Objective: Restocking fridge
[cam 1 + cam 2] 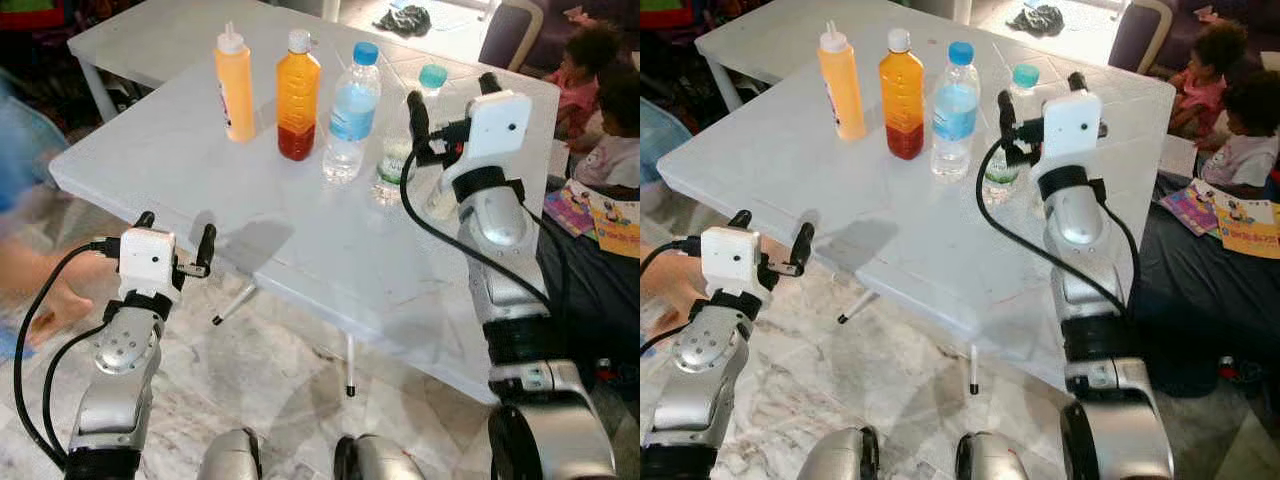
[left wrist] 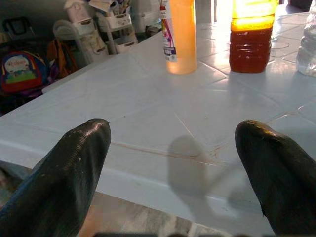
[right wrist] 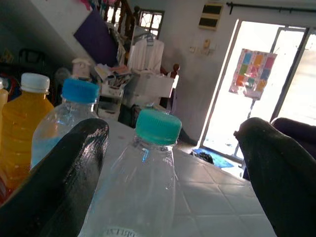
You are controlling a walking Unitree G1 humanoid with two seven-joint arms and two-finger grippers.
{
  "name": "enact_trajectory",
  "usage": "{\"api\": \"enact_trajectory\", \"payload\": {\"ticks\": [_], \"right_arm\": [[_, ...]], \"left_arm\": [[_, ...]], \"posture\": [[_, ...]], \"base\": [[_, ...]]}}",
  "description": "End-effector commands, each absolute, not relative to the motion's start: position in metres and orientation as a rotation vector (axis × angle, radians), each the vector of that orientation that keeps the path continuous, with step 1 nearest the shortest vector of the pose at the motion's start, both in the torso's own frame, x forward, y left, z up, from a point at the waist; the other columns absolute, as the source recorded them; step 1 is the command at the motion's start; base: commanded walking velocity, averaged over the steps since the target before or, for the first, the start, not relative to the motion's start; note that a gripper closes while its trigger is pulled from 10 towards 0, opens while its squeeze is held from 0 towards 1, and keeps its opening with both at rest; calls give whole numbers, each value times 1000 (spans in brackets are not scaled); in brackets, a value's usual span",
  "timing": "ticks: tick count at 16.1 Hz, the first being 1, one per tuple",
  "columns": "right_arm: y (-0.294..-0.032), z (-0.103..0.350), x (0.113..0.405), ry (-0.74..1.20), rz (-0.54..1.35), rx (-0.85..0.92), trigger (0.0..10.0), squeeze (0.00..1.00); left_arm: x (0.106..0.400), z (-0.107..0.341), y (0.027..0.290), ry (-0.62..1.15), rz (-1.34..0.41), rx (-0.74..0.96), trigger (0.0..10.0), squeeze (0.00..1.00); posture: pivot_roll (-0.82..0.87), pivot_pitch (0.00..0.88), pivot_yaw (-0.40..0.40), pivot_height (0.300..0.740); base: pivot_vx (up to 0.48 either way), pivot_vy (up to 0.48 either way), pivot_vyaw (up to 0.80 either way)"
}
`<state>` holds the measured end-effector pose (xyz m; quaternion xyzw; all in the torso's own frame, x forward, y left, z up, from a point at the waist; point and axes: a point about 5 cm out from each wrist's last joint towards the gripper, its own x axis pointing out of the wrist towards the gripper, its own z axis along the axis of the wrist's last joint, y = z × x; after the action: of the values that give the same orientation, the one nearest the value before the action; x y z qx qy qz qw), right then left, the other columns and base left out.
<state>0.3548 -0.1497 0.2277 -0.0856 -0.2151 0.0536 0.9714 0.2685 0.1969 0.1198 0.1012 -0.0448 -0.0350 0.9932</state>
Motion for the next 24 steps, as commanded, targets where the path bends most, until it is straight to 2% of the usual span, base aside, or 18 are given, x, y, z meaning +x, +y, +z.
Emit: {"api": "enact_trajectory", "payload": {"ticks": [1, 7, 8, 9, 10, 24], "right_arm": [[-153, 234, 359, -446, 95, -153, 10000, 0], [-153, 239, 377, -411, 88, -136, 10000, 0], [-153, 241, 382, -392, 94, -107, 9333, 0], [-152, 241, 384, -384, 106, -103, 4392, 0], [-151, 240, 386, -380, 108, -103, 0, 0], [-142, 247, 385, -393, 159, -87, 0, 0]], "left_arm": [[268, 122, 196, -94, -76, 215, 10000, 0], [268, 122, 196, -92, -78, 216, 10000, 0], [268, 123, 196, -91, -77, 219, 10000, 0], [267, 122, 196, -90, -76, 220, 10000, 0], [267, 122, 197, -88, -77, 221, 10000, 0], [267, 120, 196, -80, -75, 221, 10000, 0]], "posture": [[79, 143, -43, 740], [92, 149, -40, 740], [93, 150, -41, 740], [90, 150, -39, 740], [89, 150, -40, 740], [83, 151, -47, 740]], "base": [[0, 0, 0], [0, 0, 0], [0, 0, 0], [0, 0, 0], [0, 0, 0], [0, 0, 0]]}}
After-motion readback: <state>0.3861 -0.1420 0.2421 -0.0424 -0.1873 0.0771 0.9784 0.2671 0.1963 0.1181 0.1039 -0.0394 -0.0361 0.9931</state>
